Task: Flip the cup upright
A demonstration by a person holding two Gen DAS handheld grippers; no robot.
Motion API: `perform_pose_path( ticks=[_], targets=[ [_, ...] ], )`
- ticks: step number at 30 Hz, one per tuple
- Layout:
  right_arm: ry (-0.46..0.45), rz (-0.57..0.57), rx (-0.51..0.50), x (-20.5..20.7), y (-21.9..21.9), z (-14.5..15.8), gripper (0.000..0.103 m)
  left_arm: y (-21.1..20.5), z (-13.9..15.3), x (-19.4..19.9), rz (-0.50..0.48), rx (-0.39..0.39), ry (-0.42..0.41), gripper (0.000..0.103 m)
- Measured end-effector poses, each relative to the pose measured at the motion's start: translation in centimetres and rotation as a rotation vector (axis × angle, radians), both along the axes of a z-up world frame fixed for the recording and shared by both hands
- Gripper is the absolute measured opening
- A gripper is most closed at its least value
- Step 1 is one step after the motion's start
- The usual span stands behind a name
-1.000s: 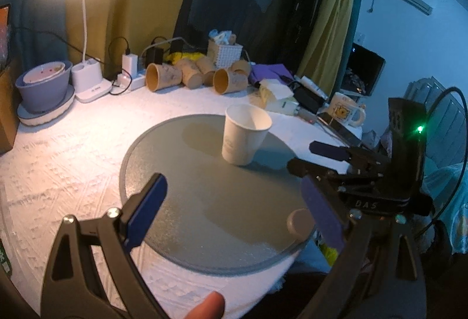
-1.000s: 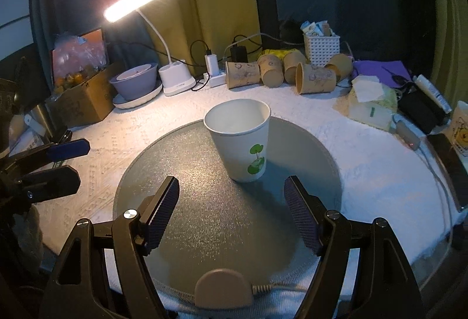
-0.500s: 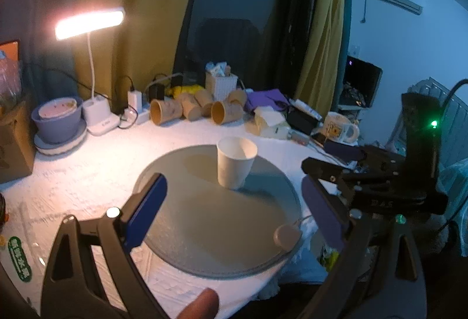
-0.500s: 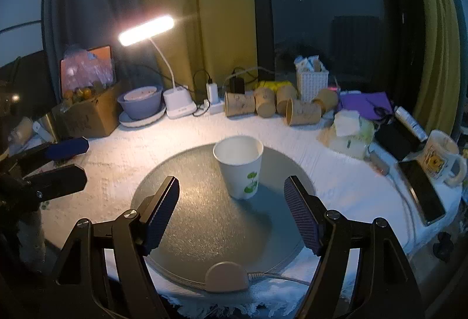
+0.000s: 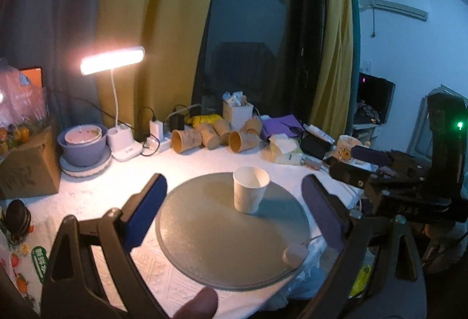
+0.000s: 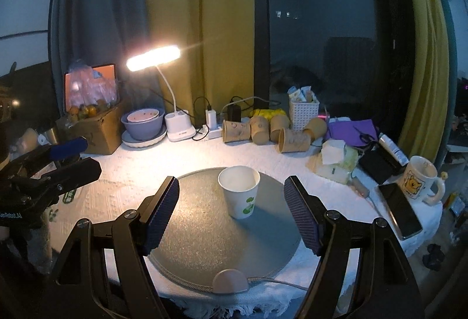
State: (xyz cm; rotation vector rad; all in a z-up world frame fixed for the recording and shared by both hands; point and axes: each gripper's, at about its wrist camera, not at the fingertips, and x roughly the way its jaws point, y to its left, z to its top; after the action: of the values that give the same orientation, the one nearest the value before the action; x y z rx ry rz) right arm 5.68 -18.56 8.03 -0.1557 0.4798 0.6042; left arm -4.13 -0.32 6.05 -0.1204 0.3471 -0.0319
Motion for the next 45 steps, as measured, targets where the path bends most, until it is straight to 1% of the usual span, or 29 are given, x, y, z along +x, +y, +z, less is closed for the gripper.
perform_pose_path(
  ticks=[8, 12, 19, 28, 45],
  targets=[
    [-0.040, -0.016, 0.014, -1.3, -0.4, 2.0, 0.077, -0.2, 1.5, -1.1, 0.031, 0.020, -0.047, 0.094],
    [-0.064, -0.029, 0.008, -2.0, -0.5, 2.7, 0.077, -0.5, 2.5, -1.7, 0.069, 0.055, -0.068, 0.094],
    [-0.095, -0.035, 0.015, -2.7, -0.8, 3.7, 0.077, -0.5, 3.3, -2.7, 0.080, 0.073, -0.111, 0.094],
    [-0.107, -0.032, 0.012, -2.9, -0.8, 3.8, 0.077, -0.1, 3.3, -2.9, 0.087, 0.059, -0.113, 0.094],
    [-0.101, -0.031, 0.010, -2.9, -0.5, 3.6, 0.077, -0.5, 3.3, -2.9, 0.056, 0.054, -0.107, 0.094]
  ],
)
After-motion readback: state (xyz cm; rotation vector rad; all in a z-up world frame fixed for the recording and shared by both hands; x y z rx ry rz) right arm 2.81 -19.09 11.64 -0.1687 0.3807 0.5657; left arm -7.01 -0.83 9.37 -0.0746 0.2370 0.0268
